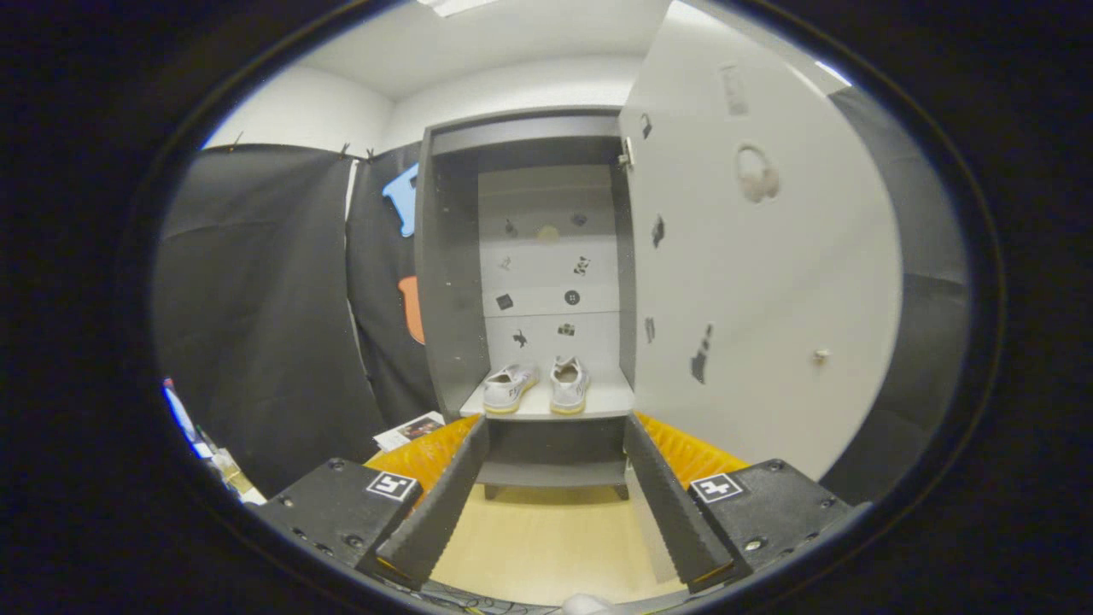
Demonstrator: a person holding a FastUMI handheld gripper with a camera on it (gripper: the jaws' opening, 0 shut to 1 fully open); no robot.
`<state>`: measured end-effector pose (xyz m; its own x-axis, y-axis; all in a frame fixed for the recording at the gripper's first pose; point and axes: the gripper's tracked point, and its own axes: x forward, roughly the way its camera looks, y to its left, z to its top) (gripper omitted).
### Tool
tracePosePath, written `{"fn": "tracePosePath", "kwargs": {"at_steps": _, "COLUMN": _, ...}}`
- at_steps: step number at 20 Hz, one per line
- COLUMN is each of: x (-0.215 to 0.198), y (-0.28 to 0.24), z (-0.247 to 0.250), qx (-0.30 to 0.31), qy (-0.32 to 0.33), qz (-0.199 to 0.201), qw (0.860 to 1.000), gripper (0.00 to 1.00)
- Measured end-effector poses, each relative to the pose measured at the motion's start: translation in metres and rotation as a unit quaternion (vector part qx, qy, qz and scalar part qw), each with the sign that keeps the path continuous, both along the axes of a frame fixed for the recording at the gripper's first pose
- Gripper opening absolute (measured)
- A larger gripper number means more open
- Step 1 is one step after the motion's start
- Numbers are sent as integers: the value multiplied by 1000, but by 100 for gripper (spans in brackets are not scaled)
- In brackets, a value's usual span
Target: Open the shoe cabinet door, grab the shoes and put them into the shoe cabinet, then close the shoe cabinet door.
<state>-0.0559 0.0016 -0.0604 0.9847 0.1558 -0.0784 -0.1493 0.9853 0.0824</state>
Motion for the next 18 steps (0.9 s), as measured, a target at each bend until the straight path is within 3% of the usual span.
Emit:
{"fn": "tracePosePath", "kwargs": {"at_steps": 6, "x": -79, "y": -106, "z": 10, "qx": -3, "qy": -15, "qz": -16, "qw": 1000, "gripper": 100}}
{"fn": "tracePosePath", "kwargs": {"at_steps": 9, "x": -94, "y": -159, "z": 10, "qx": -6, "qy": -19, "qz": -41, "qw": 999, "gripper": 100}}
{"fn": "tracePosePath", "kwargs": {"at_steps": 15, "x": -72, "y": -225, "z": 12, "qx": -5, "qy": -25, "qz": -84, "qw": 996, "gripper": 99}}
{"fn": "tracePosePath", "kwargs": {"at_steps": 18, "x": -40, "y": -226, "z": 15, "qx": -3, "qy": -28, "qz": -77, "qw": 997, "gripper": 99}}
